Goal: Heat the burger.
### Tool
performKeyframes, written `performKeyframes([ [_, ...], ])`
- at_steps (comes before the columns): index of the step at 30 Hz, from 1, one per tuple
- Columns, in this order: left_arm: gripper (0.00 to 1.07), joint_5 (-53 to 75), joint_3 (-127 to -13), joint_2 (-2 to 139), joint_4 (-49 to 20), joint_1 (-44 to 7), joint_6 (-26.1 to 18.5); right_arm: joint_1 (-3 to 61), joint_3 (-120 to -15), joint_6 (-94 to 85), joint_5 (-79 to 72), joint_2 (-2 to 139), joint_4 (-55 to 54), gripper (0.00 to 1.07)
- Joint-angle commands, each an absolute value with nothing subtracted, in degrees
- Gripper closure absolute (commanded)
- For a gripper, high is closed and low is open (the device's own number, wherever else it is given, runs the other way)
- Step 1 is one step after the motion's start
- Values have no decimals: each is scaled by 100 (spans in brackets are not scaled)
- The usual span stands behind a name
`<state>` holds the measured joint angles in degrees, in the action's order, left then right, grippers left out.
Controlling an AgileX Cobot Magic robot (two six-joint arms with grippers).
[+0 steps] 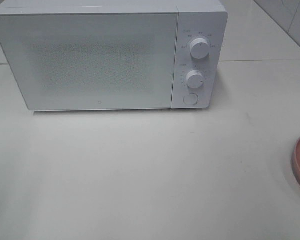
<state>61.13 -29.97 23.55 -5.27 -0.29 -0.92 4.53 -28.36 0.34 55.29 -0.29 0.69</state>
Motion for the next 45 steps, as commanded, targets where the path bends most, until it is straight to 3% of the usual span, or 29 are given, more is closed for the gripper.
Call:
performKeyframes([
  [1,13,6136,-2974,2137,-510,-23,-149,413,-2830,0,5506,-172,69,35],
  [14,13,6148,-2974,-195,-556,-23,-149,413,-2830,69,5506,-172,69,35],
  [45,13,6125,-2968,-155,-561,-23,-149,418,-2830,80,5500,-166,74,35],
])
